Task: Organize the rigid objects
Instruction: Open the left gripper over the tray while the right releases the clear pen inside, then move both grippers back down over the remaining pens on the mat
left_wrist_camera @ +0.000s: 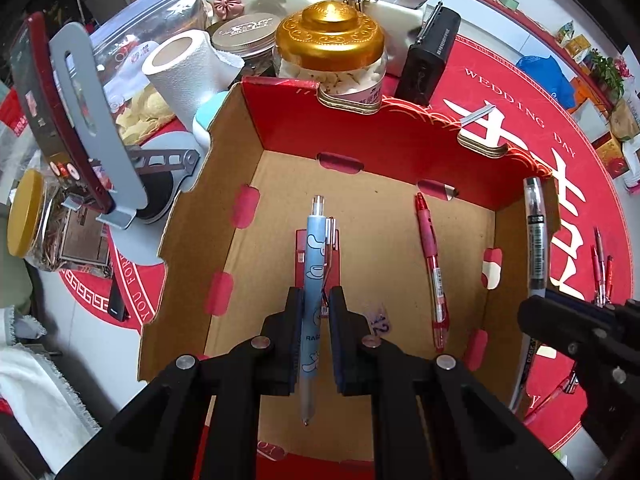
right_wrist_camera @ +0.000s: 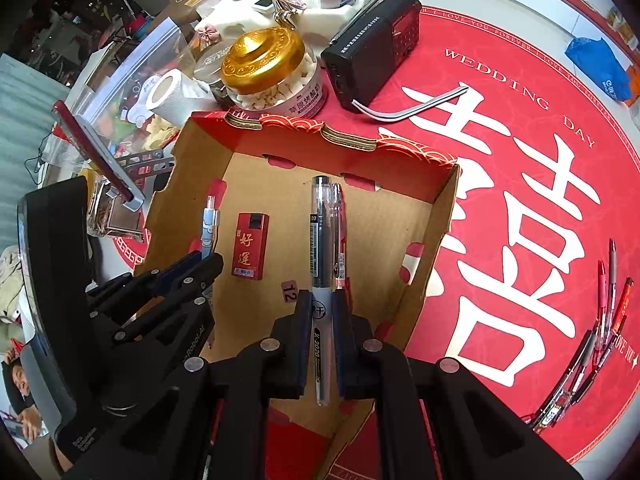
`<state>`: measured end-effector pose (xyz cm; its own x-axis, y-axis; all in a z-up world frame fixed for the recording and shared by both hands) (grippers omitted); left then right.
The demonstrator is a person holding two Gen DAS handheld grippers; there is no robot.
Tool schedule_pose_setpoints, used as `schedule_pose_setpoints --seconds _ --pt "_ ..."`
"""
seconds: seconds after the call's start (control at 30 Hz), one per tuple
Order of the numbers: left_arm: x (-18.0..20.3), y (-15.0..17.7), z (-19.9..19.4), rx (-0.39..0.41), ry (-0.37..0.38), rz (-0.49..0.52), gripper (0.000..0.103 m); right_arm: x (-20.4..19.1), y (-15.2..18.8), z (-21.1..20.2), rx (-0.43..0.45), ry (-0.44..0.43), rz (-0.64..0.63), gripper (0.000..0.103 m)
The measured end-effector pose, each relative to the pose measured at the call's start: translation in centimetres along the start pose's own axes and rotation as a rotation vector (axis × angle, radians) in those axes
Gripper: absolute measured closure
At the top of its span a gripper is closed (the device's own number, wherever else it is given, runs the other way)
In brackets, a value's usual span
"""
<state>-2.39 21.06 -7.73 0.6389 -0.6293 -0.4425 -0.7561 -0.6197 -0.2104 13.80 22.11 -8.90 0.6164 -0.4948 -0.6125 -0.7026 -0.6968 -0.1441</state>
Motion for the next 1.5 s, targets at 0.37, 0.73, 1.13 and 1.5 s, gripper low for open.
schedule_pose_setpoints --seconds 0.37,0.73,1.13,1.5 --pt "0.8 -0.9 1.6 -0.017 -0.014 0.029 0.089 1.1 -1.3 1.3 -0.021 0.022 0.021 0.092" --pt "1.8 -1.5 3.4 -0.042 -0.007 0.073 0.089 1.5 -2.1 3.1 -0.046 0.039 0.014 0.092" --pt "2.1 -1.2 4.7 -0.03 0.007 0.104 0.0 1.6 -1.8 2.0 0.025 0.034 -0.001 0.025" --pt "7.1 1.9 -1.9 0.088 0.062 0.252 0.0 9.4 5.4 -7.0 0.152 0.176 0.205 0.016"
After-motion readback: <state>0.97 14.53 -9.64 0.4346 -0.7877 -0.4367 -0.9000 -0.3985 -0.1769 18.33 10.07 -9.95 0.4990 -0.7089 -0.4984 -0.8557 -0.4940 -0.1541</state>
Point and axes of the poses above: each gripper's, at about its wrist camera, not at the fingertips, and z roughly the way its jaws point, x to its right, y to its underside, the point moved 1 cm from there along z, roughly the way its jaws point, and after that the axes turned 9 degrees about -y, right-handed, at the moved point
